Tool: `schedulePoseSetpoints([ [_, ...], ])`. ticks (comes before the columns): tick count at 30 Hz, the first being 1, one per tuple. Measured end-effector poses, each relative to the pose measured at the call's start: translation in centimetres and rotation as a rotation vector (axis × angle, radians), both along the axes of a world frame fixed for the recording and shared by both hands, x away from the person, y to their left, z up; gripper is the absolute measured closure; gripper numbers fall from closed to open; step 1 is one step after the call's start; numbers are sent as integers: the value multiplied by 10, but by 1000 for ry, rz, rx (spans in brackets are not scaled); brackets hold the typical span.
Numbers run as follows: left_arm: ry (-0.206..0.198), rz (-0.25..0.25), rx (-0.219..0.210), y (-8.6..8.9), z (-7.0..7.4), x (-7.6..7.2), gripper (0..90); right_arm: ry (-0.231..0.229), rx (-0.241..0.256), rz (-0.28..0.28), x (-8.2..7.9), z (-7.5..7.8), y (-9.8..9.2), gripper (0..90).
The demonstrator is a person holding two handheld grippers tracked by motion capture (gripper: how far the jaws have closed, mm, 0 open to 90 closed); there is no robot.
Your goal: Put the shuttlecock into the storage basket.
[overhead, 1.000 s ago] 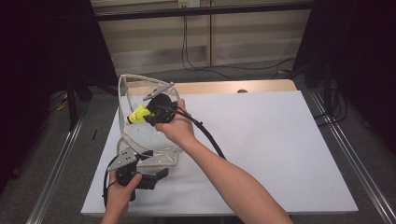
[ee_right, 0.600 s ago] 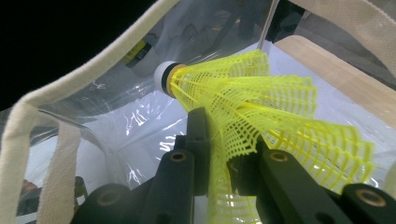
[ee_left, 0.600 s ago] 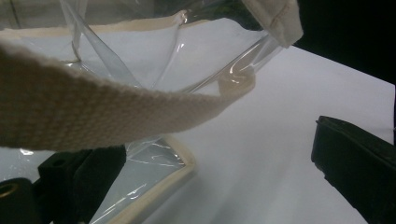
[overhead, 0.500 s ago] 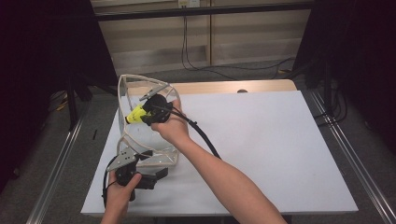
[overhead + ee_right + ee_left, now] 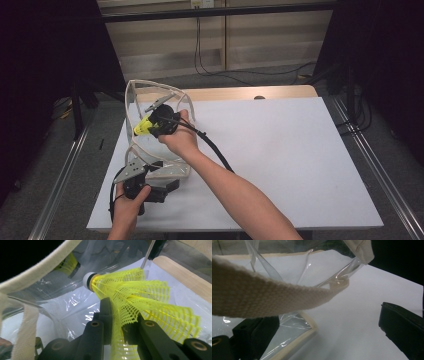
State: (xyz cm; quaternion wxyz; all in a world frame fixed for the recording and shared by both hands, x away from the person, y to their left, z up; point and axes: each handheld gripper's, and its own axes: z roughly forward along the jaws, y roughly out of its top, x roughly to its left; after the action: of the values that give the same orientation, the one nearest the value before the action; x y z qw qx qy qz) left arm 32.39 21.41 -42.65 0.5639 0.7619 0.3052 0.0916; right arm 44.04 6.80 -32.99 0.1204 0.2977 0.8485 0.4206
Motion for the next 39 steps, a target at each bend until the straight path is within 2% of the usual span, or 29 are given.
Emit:
schedulePoseSetpoints([
  [11, 0, 8, -3, 0, 0, 0, 33, -6, -48, 29, 1, -11, 6, 797],
  [16, 1, -2, -2, 0, 0, 0, 33, -5, -69, 35, 0, -17, 9, 794],
  [17, 2, -17, -9, 1, -1, 1, 33, -1, -79, 34, 0, -18, 9, 794],
  [23, 2, -16, -7, 1, -1, 1, 33, 6, -100, 38, 1, -23, 10, 793],
  [25, -2, 7, 0, 1, 0, 0, 33, 8, -115, 36, 2, -26, 12, 793],
  [28, -2, 8, 1, 1, 0, 0, 33, 10, -116, 39, 2, -28, 13, 787],
  [31, -3, 7, 1, 1, 0, 0, 33, 14, -126, 45, 2, -30, 15, 734],
  [32, -4, 9, -3, 1, 0, 0, 33, 28, -122, 54, 1, -32, 16, 665],
  [33, -4, 9, -3, 1, 0, 0, 33, 28, -122, 54, 1, -32, 16, 665],
  [34, -5, 11, -3, 2, 1, 0, 33, 42, -137, 55, 1, -34, 17, 613],
  [39, -7, 14, -3, 2, 1, 0, 33, 51, -130, 52, 2, -34, 17, 574],
])
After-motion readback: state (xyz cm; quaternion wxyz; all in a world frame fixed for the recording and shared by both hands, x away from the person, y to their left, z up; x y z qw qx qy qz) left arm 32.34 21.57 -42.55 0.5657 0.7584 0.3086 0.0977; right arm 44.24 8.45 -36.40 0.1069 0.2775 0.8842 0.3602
